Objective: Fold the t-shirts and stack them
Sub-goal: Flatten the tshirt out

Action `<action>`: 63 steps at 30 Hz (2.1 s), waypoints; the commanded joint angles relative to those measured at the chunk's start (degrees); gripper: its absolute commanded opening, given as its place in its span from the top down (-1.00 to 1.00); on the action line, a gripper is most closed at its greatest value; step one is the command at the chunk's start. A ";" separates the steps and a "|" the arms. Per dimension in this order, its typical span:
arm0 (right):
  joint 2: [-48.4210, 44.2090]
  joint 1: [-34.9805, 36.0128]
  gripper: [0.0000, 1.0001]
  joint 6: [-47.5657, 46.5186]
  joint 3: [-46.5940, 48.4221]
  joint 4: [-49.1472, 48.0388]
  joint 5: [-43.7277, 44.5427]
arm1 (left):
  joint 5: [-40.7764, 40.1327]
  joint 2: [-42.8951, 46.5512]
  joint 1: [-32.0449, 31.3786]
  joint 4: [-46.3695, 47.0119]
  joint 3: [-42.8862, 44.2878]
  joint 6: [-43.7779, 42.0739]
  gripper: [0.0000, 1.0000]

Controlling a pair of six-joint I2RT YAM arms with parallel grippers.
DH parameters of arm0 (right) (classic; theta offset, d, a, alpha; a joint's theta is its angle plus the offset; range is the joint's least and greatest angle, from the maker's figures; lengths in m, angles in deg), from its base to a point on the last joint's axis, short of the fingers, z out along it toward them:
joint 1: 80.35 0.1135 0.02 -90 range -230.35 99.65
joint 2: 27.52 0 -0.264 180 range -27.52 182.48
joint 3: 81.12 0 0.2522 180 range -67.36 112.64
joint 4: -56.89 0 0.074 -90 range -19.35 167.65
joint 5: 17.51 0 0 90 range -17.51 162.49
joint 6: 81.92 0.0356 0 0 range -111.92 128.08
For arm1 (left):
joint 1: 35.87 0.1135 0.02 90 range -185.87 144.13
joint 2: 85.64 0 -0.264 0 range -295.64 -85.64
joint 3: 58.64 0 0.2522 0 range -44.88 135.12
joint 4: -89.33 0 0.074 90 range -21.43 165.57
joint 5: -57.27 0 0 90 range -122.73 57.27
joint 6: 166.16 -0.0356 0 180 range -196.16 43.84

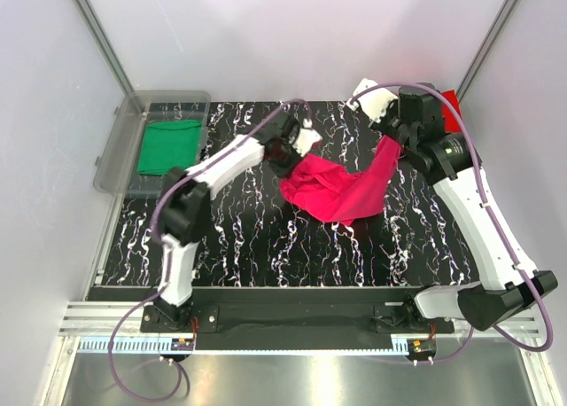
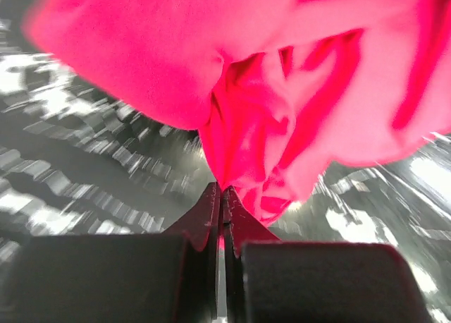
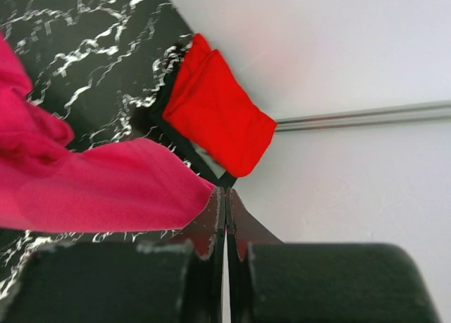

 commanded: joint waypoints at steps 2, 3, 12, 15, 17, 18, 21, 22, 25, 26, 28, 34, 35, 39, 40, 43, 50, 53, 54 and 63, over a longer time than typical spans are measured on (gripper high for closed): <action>-0.93 -1.27 1.00 4.12 5.17 -7.32 4.05 | -1.81 23.04 0.89 1.08 -0.58 -0.92 1.00; -1.10 -1.36 1.00 5.18 6.14 -7.32 4.23 | -1.55 25.97 0.89 0.47 -2.59 -0.92 1.00; -9.18 -2.59 1.00 9.22 -1.20 -3.81 4.94 | 1.26 51.82 0.80 -6.91 -23.92 -0.21 1.00; -10.59 -3.38 1.00 10.72 -5.43 -2.13 2.57 | 3.19 54.82 0.80 -10.77 -30.35 0.22 0.94; -10.77 -3.38 1.00 10.81 -7.37 -1.96 1.16 | 5.47 56.83 0.80 -12.01 -34.74 0.49 0.52; -10.34 -3.30 1.00 10.90 -8.86 -1.87 0.89 | 5.83 57.37 0.80 -12.89 -36.17 0.66 0.39; -10.07 -3.30 1.00 10.64 -10.37 -1.69 -0.07 | 4.96 57.99 0.80 -14.13 -38.47 0.31 0.12; -9.81 -3.30 1.00 10.64 -10.89 -1.69 -0.25 | 4.43 57.90 0.80 -14.04 -38.03 -0.47 0.10; -9.37 -3.38 1.00 10.55 -11.60 -1.69 -0.34 | -1.70 53.45 0.80 -9.31 -34.35 -1.88 -0.07; -9.28 -3.38 1.00 10.55 -11.86 -1.69 -0.51 | -5.55 51.16 0.89 -6.77 -31.46 -2.84 -0.07; -9.19 -3.38 1.00 10.81 -12.56 -1.69 -0.78 | -7.00 43.54 2.02 -5.08 -27.85 -6.26 -0.04; -8.75 -3.30 1.00 11.25 -13.88 -1.69 -1.39 | -2.08 18.24 3.79 -6.04 -8.00 -8.13 -0.02; -8.84 -3.38 1.00 11.34 -14.06 -1.69 -1.48 | -1.03 14.78 3.88 -6.91 -1.70 -7.95 -0.04; -9.10 -3.30 1.00 11.95 -15.29 -1.69 -1.66 | 0.56 -2.45 4.31 -11.74 17.13 -6.81 -0.04; -9.19 -3.47 1.00 12.13 -15.47 -1.52 -1.75 | 0.38 -7.35 4.40 -12.45 20.39 -6.55 -0.03; -9.45 -3.38 1.00 12.83 -15.73 -1.08 -1.92 | 0.03 -12.22 4.76 -12.90 27.35 -6.10 -0.01; -10.42 -3.38 1.00 12.83 -19.33 -0.90 -2.45 | -0.50 -17.42 4.93 -10.71 30.70 -7.16 -0.01; -10.24 -3.47 1.00 13.27 -19.68 -0.90 -2.54 | 0.21 -19.18 4.93 -9.04 31.49 -5.93 -0.02; -10.16 -3.47 1.00 13.27 -19.60 -0.90 -2.45 | 0.38 -19.61 4.93 -8.51 31.67 -4.97 -0.02; -9.28 -3.82 1.00 13.36 -18.98 -0.55 -2.36 | 1.44 -24.54 4.84 -7.10 34.66 -2.50 0.03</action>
